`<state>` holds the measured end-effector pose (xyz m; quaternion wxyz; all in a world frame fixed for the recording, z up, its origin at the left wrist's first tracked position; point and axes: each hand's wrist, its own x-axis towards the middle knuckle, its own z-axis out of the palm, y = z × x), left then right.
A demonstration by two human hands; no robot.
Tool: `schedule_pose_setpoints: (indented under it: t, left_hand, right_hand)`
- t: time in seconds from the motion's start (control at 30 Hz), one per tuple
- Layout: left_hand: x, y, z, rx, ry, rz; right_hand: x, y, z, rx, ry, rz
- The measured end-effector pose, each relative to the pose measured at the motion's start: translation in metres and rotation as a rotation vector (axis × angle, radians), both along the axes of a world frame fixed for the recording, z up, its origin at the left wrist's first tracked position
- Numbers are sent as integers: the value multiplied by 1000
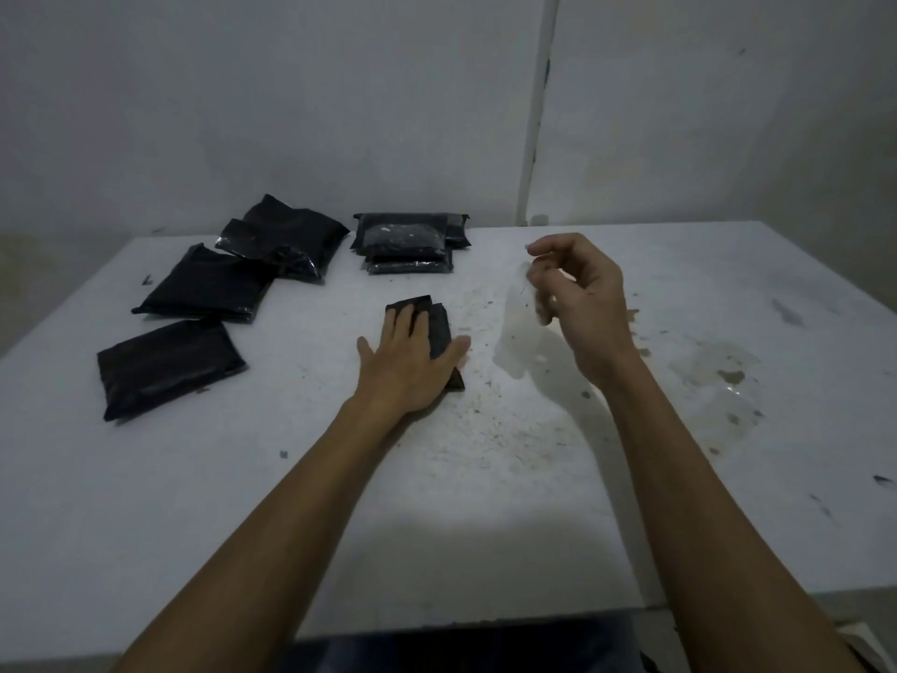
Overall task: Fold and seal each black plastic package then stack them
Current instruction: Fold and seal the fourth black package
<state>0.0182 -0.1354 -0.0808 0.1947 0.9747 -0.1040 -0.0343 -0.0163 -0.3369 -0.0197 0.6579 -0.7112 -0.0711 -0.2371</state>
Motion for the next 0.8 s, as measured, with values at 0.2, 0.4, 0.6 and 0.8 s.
schedule_pose_setpoints:
  t: [0.2,0.4,0.6,0.8]
  left_hand:
    - [13,17,18,-267,-3,92]
    - [26,37,-1,-121,-158,-86]
    - [26,43,-14,-103,-153,-209]
    - [31,43,-14,-86,-119,-258]
  right_hand:
    - [15,22,0,232,66,124]
    - [35,43,3,290,200,190]
    - [62,50,-18,58,295,218]
    - [82,56,-39,-81,383,218]
